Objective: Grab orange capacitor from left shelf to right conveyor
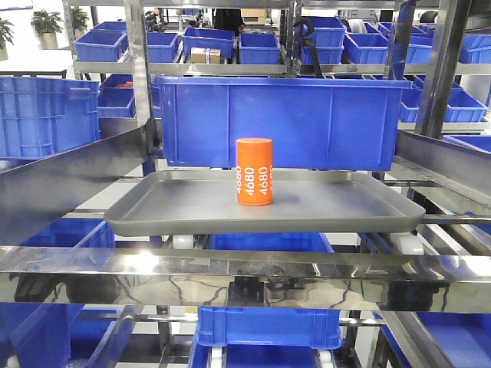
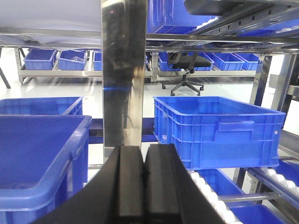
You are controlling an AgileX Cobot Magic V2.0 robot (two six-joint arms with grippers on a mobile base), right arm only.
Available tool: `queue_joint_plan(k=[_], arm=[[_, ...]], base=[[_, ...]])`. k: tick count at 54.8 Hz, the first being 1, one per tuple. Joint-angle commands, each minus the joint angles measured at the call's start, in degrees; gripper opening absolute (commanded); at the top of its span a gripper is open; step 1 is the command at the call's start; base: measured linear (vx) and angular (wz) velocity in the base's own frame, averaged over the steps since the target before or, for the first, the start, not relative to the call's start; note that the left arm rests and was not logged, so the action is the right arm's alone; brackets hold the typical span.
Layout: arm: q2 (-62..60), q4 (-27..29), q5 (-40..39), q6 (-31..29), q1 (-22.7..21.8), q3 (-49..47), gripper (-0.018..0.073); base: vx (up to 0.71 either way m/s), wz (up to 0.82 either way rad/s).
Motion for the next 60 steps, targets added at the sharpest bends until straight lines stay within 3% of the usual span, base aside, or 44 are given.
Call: queue_joint_plan(k=[1,18,39,51,60], arm=[[4.6,-0.6,-3.7,-0.4,-0.2,-5.0,-0.0006],[12.0,-0.5,-2.4,-0.4,-0.2,-6.5,0.007],[13.4,-0.1,-3.6,0.0,-0.2,-6.5,0.04],[15.6,-0.1,-9.2,0.0,-0.2,-7.5,0.0434],[24.1,1.9,-8.5,0.3,2.0,-15.4,0.0434]], base=[[0.0,0.0],[0.0,0.0],[0.0,0.0],[0.0,0.0],[0.0,0.0]])
